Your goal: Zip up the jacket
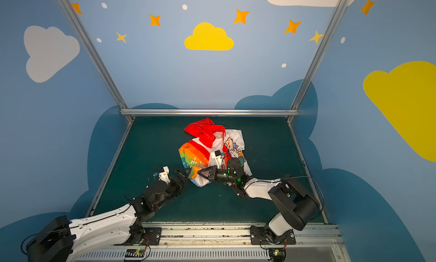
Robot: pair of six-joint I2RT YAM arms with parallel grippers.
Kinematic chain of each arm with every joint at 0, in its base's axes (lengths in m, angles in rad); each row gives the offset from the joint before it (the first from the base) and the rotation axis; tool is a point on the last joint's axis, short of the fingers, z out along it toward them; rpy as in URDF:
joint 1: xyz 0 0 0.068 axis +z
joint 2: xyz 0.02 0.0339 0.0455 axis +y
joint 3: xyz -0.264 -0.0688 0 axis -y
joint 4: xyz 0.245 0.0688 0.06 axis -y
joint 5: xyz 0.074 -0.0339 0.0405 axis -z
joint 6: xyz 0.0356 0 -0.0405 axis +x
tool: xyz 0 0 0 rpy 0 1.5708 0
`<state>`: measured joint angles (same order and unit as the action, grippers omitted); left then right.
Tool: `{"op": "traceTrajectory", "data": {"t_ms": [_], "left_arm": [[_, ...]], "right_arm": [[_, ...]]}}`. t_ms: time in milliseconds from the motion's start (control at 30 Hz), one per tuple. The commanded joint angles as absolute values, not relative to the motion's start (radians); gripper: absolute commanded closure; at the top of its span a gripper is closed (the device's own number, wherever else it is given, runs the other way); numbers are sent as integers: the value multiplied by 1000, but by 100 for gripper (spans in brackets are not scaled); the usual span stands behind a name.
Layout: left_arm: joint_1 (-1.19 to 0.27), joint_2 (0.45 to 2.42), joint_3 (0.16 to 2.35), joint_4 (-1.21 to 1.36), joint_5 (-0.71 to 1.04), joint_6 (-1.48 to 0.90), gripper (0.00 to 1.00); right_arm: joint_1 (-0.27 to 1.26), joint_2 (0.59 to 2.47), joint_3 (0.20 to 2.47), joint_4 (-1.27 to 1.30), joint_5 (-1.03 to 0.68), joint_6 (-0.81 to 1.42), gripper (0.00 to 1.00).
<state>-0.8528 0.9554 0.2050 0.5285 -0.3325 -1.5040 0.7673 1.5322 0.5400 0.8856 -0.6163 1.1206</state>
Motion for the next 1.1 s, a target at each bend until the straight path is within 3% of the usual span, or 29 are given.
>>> {"op": "traceTrajectory", "data": {"t_ms": [0, 300, 433, 567, 800, 1067], "left_arm": [[-847, 995, 216, 559, -354, -1525, 1], [-842, 1076, 254, 627, -274, -1516, 0], [-857, 1059, 313, 507, -259, -1527, 0], [-863, 1115, 257, 709, -284, -1583, 0], [-863, 1254, 312, 765, -286, -1649, 1], [-877, 1368, 257, 920, -343, -1724, 27]], "right_arm": [[765, 1501, 537, 894, -639, 1096, 100], [744, 1562, 613, 824, -705, 1026, 100], [738, 1583, 635, 832, -722, 1034, 100], [739, 1574, 615, 839, -721, 1042, 100], [737, 1557, 598, 880, -725, 1094, 100], [736, 1494, 577, 765, -688, 1035, 100]]}}
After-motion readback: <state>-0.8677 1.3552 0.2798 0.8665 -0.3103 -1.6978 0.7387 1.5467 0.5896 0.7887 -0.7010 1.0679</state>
